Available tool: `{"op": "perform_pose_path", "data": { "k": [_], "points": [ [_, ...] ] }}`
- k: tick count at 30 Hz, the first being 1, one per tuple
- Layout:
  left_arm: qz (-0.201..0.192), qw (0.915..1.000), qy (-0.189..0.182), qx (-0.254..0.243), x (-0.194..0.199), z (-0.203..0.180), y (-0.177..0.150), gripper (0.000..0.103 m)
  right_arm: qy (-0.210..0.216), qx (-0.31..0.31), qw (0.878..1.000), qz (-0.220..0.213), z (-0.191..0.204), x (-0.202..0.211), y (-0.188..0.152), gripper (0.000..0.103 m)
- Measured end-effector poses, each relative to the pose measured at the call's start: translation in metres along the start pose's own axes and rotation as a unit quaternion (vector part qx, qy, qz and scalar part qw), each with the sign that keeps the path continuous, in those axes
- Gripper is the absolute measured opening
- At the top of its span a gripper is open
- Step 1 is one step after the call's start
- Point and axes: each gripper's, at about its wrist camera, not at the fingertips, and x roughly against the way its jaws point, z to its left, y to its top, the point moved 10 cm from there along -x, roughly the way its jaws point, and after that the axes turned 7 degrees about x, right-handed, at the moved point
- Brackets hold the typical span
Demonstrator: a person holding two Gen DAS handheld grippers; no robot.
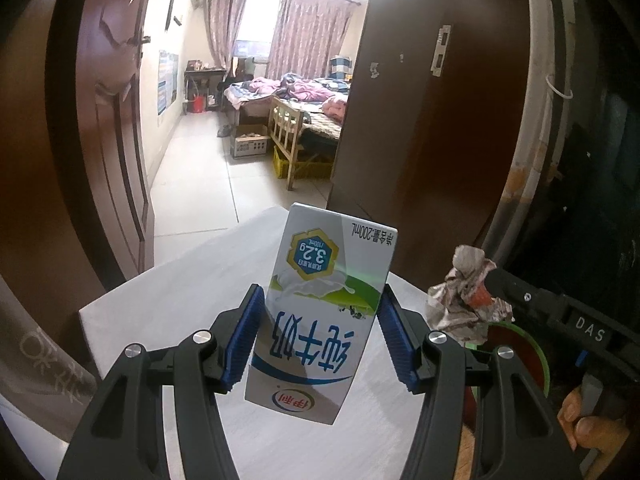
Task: Collect trash
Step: 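Carry the milk carton and foil in both tools to the green bin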
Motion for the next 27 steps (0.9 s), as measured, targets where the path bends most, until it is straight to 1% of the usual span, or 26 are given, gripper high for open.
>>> {"op": "perform_pose_path", "data": {
  "k": [12, 16, 20, 22, 27],
  "points": [
    [0.012, 0.9998, -0.008, -0.011, -0.005, -0.012, -0.002, 0.055, -0.04, -0.043, 0.998, -0.016, -0.051, 0.026, 0.0, 0.01],
    [0.017, 0.9996, -0.014, -0.015, -0.008, -0.021, -0.003, 0.055, -0.045, -0.05, 0.998, -0.017, -0.059, 0.029, -0.002, 0.01],
    [0.023, 0.9991, -0.026, -0.026, -0.01, -0.034, -0.007, 0.055, -0.047, -0.068, 0.997, -0.01, -0.067, 0.028, -0.007, 0.01],
    [0.026, 0.9985, -0.029, -0.038, -0.01, -0.04, -0.011, 0.055, -0.051, -0.067, 0.996, -0.012, -0.067, 0.03, -0.007, 0.01],
    [0.039, 0.9972, -0.042, -0.049, -0.014, -0.052, -0.02, 0.055, -0.05, -0.079, 0.995, -0.02, -0.078, 0.039, -0.006, 0.01]
  ]
}}
